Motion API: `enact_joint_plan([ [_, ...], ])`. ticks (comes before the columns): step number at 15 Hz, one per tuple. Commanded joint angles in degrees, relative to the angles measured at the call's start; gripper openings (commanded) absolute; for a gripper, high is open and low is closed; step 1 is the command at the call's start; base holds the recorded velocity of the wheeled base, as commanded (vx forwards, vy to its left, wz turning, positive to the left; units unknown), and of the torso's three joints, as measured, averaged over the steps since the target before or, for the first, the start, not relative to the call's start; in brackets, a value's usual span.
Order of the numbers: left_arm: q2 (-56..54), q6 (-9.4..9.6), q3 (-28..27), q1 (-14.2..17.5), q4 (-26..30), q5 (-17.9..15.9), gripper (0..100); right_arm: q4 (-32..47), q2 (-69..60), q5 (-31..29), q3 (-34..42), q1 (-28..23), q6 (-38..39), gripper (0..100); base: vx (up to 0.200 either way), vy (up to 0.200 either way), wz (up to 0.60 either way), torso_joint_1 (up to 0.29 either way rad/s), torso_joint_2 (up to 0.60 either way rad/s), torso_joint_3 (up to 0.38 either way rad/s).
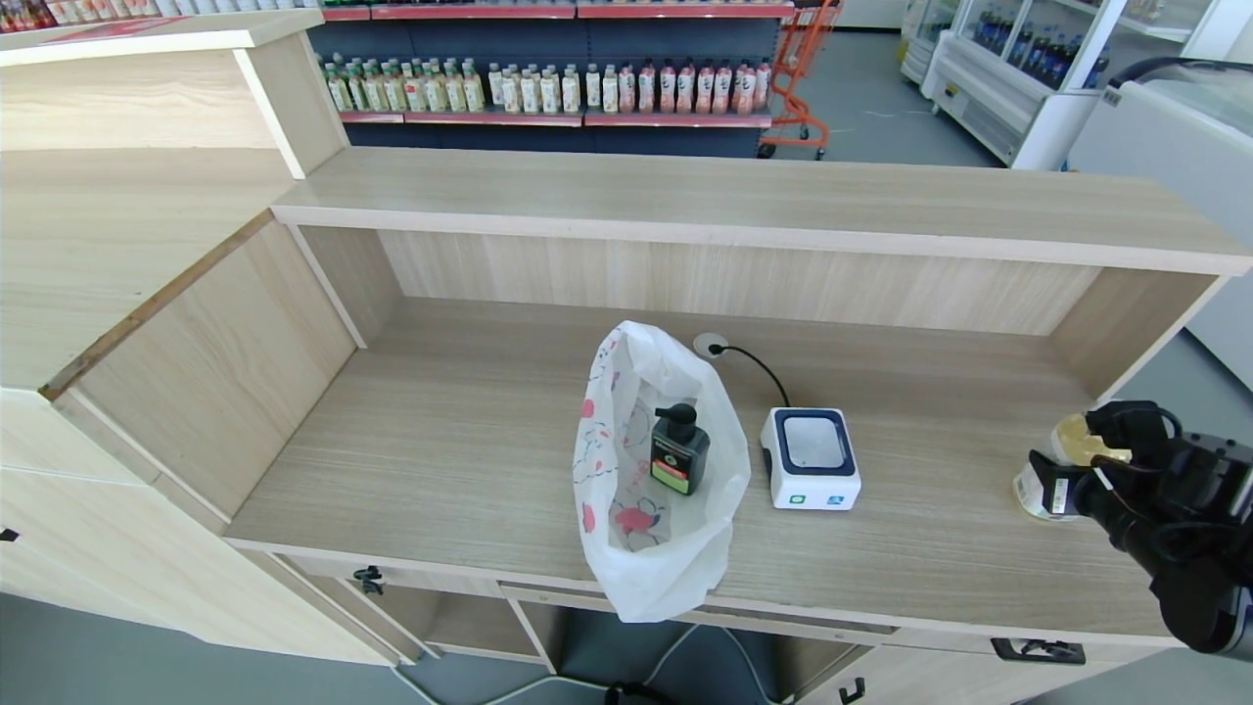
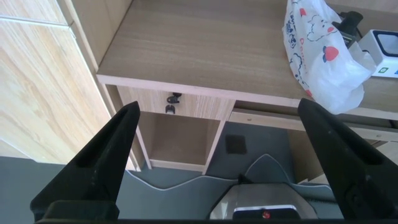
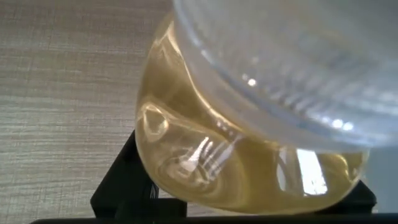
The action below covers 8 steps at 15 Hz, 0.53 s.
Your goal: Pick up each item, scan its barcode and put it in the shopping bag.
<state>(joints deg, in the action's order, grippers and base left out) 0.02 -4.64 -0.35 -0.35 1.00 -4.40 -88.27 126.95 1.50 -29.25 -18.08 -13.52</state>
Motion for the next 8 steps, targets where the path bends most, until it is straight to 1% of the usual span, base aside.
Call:
enact_joint_plan([
  [1, -0.02, -0.10, 0.00, 0.00, -0.03, 0.01, 100, -0.32, 0.93, -0.01, -0.02, -0.99, -0.37, 0, 0.000, 0.000, 0.00, 0.000, 0.00, 0.000],
  [5, -0.02, -0.01, 0.00, 0.00, -0.03, 0.01, 100, -0.67, 0.58, -0.01, -0.11, -2.22, -0.54, 0, 0.000, 0.000, 0.00, 0.000, 0.00, 0.000],
  [7, -0.02, -0.01, 0.00, 0.00, -0.03, 0.01, 100, 0.21, -5.93, 0.35, -0.37, -1.87, -0.10, 0, 0.000, 0.000, 0.00, 0.000, 0.00, 0.000],
  [8, -0.02, -0.10, 0.00, 0.00, -0.03, 0.01, 100, 3.46, -11.73, 1.31, -0.11, -1.35, 0.86, 0, 0.000, 0.000, 0.00, 0.000, 0.00, 0.000],
])
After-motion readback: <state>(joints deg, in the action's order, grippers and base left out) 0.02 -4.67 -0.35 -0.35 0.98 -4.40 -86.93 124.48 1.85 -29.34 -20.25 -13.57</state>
